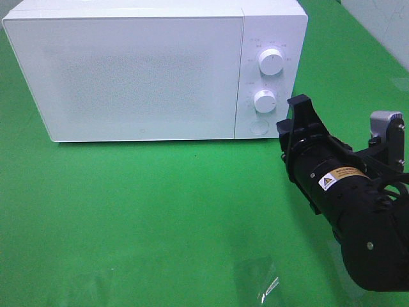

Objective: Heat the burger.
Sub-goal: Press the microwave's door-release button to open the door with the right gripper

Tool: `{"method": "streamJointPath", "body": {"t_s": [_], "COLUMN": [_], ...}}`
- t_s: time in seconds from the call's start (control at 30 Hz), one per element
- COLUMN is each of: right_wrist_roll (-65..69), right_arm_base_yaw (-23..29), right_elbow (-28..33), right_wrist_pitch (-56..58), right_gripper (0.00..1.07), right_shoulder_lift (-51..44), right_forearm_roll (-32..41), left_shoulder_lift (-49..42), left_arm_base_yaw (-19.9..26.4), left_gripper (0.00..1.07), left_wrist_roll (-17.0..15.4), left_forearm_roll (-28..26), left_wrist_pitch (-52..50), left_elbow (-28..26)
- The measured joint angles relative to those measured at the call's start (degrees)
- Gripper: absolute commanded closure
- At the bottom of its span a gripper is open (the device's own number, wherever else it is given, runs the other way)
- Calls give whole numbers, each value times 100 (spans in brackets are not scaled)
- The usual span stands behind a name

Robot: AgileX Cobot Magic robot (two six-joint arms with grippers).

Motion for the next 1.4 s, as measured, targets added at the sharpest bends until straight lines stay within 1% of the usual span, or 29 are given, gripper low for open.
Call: {"method": "streamJointPath", "body": {"t_s": [0.03, 0.07, 0.13, 0.17, 0.2, 0.23, 0.27, 0.3, 0.37, 0.73, 0.87, 0.93, 1.03, 1.07, 1.23, 1.27, 1.33, 1.37, 1.4], "right_wrist_roll": [0, 350, 527, 842, 842, 1089, 1089, 1272, 1341, 1438, 1438, 1438, 1438, 1461, 1541, 1547, 1547, 1547, 1547], "right_arm_base_yaw": [0, 0, 0, 0, 0, 0, 0, 0, 0, 0, -155, -407, -458, -527, -625, -710, -751, -882, -882], "right_elbow": [0, 0, 0, 0, 0, 0, 0, 0, 0, 0, -46, -212, -264, -401, -653, -779, -842, -1003, -1003], "right_wrist_pitch": [0, 0, 0, 0, 0, 0, 0, 0, 0, 6, 223, 355, 367, 458, 791, 951, 1037, 1243, 1243], "right_gripper": [83, 86, 88, 92, 92, 98, 98, 106, 107, 107, 107, 107, 107, 107, 107, 107, 107, 107, 107], "right_shoulder_lift": [0, 0, 0, 0, 0, 0, 0, 0, 0, 0, 29, 201, 246, 367, 619, 705, 745, 831, 831], "right_forearm_roll": [0, 0, 0, 0, 0, 0, 0, 0, 0, 0, -46, -384, -464, -602, -670, -728, -768, -831, -831], "left_shoulder_lift": [0, 0, 0, 0, 0, 0, 0, 0, 0, 0, 0, 0, 0, 0, 0, 0, 0, 0, 0], "left_arm_base_yaw": [0, 0, 0, 0, 0, 0, 0, 0, 0, 0, 0, 0, 0, 0, 0, 0, 0, 0, 0], "left_gripper": [8, 8, 8, 8, 8, 8, 8, 8, 8, 8, 8, 8, 8, 8, 8, 8, 8, 8, 8], "left_wrist_roll": [0, 0, 0, 0, 0, 0, 0, 0, 0, 0, 0, 0, 0, 0, 0, 0, 0, 0, 0], "left_forearm_roll": [0, 0, 0, 0, 0, 0, 0, 0, 0, 0, 0, 0, 0, 0, 0, 0, 0, 0, 0], "left_wrist_pitch": [0, 0, 0, 0, 0, 0, 0, 0, 0, 0, 0, 0, 0, 0, 0, 0, 0, 0, 0], "left_elbow": [0, 0, 0, 0, 0, 0, 0, 0, 0, 0, 0, 0, 0, 0, 0, 0, 0, 0, 0]}}
